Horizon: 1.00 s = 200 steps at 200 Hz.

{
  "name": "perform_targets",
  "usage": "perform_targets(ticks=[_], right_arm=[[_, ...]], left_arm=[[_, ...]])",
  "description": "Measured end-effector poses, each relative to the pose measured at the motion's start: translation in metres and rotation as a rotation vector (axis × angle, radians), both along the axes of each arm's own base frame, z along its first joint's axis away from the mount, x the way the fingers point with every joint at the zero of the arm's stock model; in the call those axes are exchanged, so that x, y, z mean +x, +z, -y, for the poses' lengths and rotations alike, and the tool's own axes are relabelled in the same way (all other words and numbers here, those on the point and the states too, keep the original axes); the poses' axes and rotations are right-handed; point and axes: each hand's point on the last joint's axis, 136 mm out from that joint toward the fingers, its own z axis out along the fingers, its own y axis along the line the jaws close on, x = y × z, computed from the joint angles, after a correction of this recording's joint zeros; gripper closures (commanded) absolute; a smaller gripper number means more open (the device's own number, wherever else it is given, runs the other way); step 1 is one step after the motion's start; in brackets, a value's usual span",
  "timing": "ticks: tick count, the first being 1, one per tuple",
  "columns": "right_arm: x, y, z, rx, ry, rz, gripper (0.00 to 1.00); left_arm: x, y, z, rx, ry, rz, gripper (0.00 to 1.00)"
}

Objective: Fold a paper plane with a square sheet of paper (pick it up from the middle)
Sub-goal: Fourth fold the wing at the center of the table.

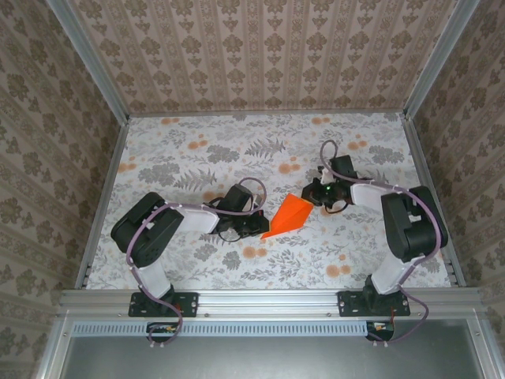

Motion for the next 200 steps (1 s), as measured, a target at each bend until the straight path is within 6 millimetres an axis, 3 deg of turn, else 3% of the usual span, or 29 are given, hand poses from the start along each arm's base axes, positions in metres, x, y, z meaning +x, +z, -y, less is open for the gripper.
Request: perform_targets(ticks=[38, 56, 95, 200], right_arm=[[-0.036, 0.000, -0.062, 0.033, 0.149, -0.011, 0.94], [-0.048, -0.011, -0.077, 0.042, 0.184, -0.048, 0.94], [-0.056, -0.038, -0.077, 0.027, 0.175, -0.131, 0.95], [-0.055, -0.040, -0.076, 0.014, 0.171, -0.159, 0.96]], left_arm=[[0.000, 0.000, -0.001, -0.001, 0.000, -0.004, 1.00], [0.000, 0.000, 0.000, -0.001, 0.000, -0.004, 1.00], [-0.001, 0.000, -0.001, 0.000, -0.002, -0.009, 1.00], [-0.017, 0.002, -0.013, 0.051, -0.045, -0.050, 0.98]])
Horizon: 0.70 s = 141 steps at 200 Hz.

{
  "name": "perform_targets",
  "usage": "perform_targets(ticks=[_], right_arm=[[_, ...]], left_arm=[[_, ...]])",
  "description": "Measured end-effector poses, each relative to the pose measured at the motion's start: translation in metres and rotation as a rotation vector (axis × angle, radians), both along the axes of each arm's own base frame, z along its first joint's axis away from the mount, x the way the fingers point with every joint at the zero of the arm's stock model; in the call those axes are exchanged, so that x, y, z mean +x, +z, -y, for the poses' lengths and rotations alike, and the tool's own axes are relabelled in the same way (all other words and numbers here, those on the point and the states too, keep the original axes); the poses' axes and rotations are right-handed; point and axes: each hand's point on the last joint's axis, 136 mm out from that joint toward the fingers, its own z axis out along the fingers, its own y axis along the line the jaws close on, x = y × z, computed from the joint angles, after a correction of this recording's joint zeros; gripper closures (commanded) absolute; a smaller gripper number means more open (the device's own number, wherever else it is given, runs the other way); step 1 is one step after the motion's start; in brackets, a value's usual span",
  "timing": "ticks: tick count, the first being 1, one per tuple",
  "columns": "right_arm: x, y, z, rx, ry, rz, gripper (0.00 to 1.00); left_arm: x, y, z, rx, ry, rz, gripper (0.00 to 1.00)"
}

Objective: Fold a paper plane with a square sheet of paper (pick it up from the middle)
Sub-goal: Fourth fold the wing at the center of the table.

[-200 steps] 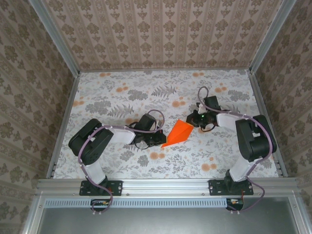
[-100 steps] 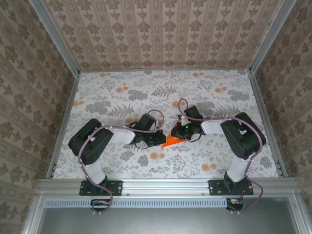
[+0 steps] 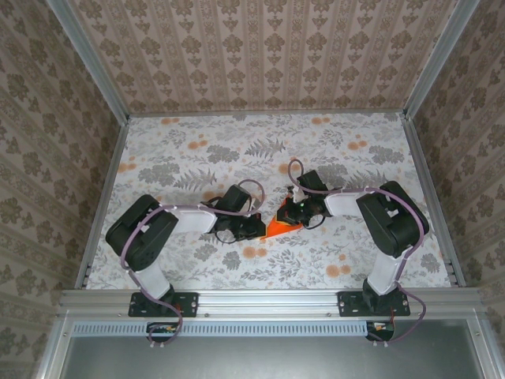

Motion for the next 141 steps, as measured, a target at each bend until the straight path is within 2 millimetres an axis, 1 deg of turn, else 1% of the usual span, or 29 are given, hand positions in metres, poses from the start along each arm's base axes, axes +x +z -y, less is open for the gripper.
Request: perform_targets(ticks=[40, 96, 121, 141], right_arm=[[0.000, 0.000, 0.000, -0.001, 0.000, -0.003, 0.96], [0.000, 0.001, 0.000, -0.003, 0.000, -0.006, 0.96], [0.001, 0.001, 0.000, -0.008, -0.001, -0.010, 0.93], [0.001, 0.002, 0.001, -0.012, -0.004, -0.008, 0.88]], left_arm=[[-0.005, -0.001, -0.001, 0.008, -0.022, -0.002, 1.00], [-0.014, -0.002, -0.010, 0.017, -0.030, -0.002, 1.00], [-0.019, -0.001, -0.016, 0.032, -0.027, -0.008, 1.00], [-0.020, 0.005, -0.021, 0.046, -0.021, -0.001, 0.91]])
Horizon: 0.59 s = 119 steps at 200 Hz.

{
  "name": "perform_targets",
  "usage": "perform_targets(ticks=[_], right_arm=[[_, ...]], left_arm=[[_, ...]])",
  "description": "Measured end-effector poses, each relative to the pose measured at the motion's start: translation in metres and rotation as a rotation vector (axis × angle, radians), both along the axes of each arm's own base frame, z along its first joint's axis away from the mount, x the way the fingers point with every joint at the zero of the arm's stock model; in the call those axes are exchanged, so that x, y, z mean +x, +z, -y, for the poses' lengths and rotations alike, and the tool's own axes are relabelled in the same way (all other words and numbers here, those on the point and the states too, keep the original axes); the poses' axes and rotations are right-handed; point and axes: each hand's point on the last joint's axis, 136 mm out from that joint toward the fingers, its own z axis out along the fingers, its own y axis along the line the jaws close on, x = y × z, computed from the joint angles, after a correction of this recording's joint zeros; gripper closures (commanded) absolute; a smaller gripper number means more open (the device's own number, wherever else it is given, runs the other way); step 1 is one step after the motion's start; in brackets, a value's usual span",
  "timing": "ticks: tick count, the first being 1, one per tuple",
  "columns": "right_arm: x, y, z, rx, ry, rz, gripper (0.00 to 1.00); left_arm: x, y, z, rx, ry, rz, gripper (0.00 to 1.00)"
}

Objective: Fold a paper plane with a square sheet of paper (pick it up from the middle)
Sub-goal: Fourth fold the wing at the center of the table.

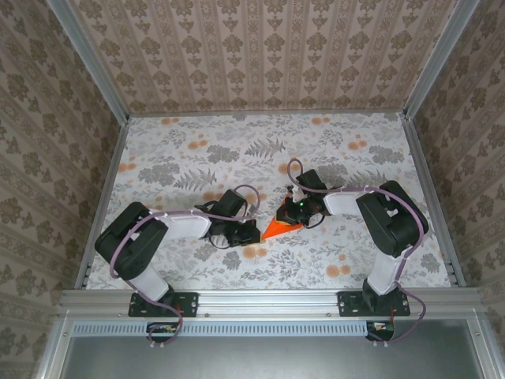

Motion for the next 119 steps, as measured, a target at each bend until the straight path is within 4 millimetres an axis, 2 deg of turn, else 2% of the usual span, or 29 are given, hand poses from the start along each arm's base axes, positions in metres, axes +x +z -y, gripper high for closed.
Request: perform_targets(ticks=[21, 27, 41, 72, 93, 119], right_arm=[[0.004, 0.010, 0.001, -0.001, -0.022, 0.023, 0.80], [0.007, 0.017, 0.001, 0.006, -0.030, 0.041, 0.75], [0.013, 0.038, 0.001, 0.023, -0.052, 0.090, 0.72], [0.022, 0.075, 0.011, 0.037, -0.124, 0.169, 0.58], [0.024, 0.082, 0.028, 0.018, -0.202, 0.186, 0.48], [0.016, 0.076, 0.050, -0.025, -0.294, 0.168, 0.42]], left_arm=[[0.007, 0.016, 0.002, -0.016, 0.007, 0.038, 0.75], [0.011, 0.022, 0.003, -0.027, 0.008, 0.057, 0.69], [0.023, 0.038, 0.007, -0.055, 0.022, 0.105, 0.59], [0.050, 0.060, 0.009, -0.088, 0.052, 0.186, 0.43], [0.061, 0.067, 0.009, -0.084, 0.058, 0.230, 0.32], [0.074, 0.076, 0.014, -0.077, 0.039, 0.293, 0.16]])
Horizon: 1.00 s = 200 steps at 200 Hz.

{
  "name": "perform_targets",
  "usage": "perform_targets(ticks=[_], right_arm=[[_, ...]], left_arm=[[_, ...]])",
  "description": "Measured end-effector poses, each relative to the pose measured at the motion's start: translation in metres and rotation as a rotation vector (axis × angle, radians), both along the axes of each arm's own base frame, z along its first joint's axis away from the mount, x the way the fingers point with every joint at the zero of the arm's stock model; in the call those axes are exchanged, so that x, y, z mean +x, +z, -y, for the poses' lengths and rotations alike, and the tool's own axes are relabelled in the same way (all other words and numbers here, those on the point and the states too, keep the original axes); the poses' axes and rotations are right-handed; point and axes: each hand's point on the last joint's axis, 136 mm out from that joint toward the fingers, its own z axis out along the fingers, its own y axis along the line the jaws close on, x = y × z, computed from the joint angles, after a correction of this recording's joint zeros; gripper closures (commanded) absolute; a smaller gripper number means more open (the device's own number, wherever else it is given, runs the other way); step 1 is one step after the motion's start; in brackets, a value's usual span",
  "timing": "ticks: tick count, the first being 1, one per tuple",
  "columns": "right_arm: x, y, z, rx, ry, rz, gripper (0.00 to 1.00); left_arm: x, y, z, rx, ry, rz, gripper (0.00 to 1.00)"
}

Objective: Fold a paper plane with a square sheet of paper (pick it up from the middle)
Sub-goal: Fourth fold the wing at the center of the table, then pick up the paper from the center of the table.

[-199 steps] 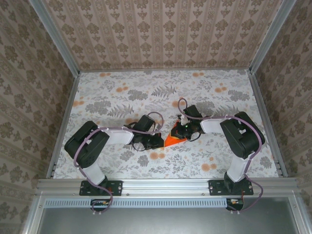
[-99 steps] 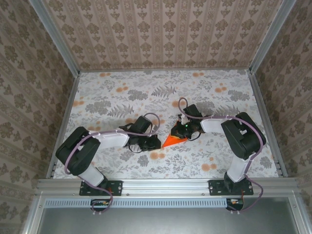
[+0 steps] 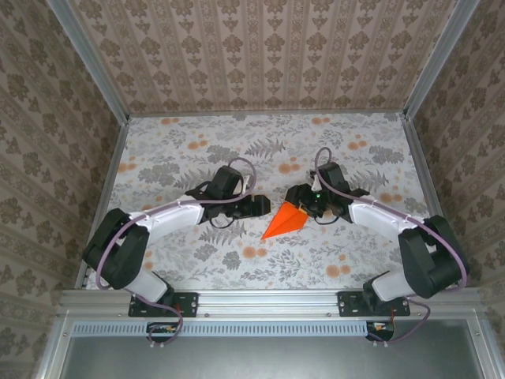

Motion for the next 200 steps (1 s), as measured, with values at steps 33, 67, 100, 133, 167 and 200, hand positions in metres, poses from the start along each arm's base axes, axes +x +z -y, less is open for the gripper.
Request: perform_targets(ticks=[33, 67, 100, 133, 167, 200], right_arm=[[-0.011, -0.015, 0.014, -0.020, -0.077, -0.048, 0.40], [-0.015, -0.024, 0.018, -0.014, -0.118, -0.081, 0.39], [-0.013, -0.027, 0.023, -0.001, -0.149, -0.086, 0.35], [-0.011, -0.030, 0.029, 0.005, -0.170, -0.085, 0.34], [-0.008, -0.029, 0.028, 0.023, -0.176, -0.077, 0.33], [-0.007, -0.036, 0.023, 0.043, -0.163, -0.089, 0.33]], left_arm=[[0.010, 0.000, 0.006, 0.005, -0.025, 0.032, 0.09], [0.016, -0.007, 0.026, -0.032, -0.107, 0.028, 0.25], [0.020, -0.019, 0.049, -0.077, -0.205, 0.016, 0.42], [0.022, -0.035, 0.059, -0.087, -0.256, -0.009, 0.55], [0.018, -0.048, 0.062, -0.090, -0.284, -0.043, 0.71], [0.019, -0.048, 0.062, -0.097, -0.289, -0.043, 0.88]])
